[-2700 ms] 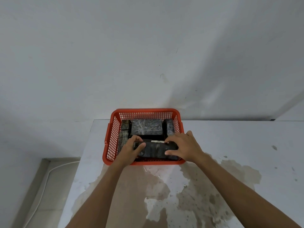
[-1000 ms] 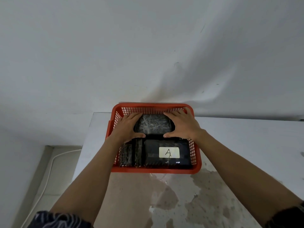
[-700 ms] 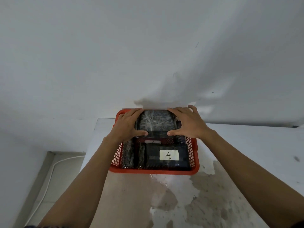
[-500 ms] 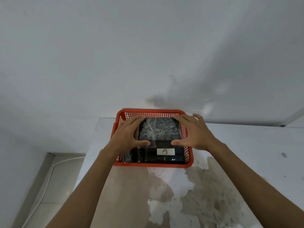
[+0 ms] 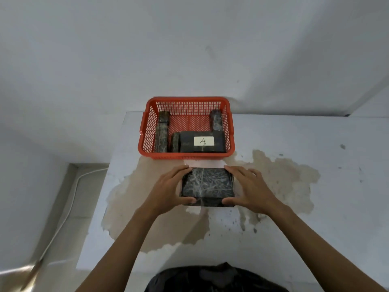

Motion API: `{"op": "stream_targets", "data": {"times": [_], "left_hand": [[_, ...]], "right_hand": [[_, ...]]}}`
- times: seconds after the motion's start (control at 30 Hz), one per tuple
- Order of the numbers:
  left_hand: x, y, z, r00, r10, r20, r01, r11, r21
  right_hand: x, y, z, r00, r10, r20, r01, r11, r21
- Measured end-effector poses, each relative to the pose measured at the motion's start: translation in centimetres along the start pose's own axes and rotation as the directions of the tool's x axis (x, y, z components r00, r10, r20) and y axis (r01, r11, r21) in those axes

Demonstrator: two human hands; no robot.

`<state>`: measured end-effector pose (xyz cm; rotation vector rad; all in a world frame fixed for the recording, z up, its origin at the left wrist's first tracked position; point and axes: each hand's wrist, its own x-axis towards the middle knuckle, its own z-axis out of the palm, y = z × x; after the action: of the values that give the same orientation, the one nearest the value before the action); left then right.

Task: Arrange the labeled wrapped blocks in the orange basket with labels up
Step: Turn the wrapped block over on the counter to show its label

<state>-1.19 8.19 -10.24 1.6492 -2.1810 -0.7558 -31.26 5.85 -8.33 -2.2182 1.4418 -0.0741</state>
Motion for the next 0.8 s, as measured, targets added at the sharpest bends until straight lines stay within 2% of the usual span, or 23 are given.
{"op": "stream_targets", "data": {"times": [0.33,0.47,0.63,0.7,0.8], "left_hand": [[-1.9,-1.0,5.2,0.994,-0.095,0.06,0.089,0.992,0.091],[-2.3,-1.5,5.4,0.988,-0.127,0.092,0.121,0.99,0.07],[-2.1,-1.7,4.5,0.989,-0.101,0.106,0.097,0.994,0.041],[-1.7,-1.8,3.7,0.985,-0.114,0.132,0.112,0.993,0.024],[-0.9,-1.8,2.7,0.954,-0.225,0.2,0.234,0.972,-0.02]], "right_hand": [[-0.6,1.4,5.5,0.999,0.033,0.04,-0.033,0.999,0.003],[-0.7,1.6,6.2,0.998,0.055,0.037,-0.057,0.998,0.041],[-0.1,1.5,5.1,0.991,0.078,0.112,-0.085,0.995,0.06],[0.1,1.9,4.1,0.98,0.099,0.172,-0.131,0.974,0.183],[0.1,2.4,2.7,0.963,0.102,0.248,-0.195,0.901,0.387]]}}
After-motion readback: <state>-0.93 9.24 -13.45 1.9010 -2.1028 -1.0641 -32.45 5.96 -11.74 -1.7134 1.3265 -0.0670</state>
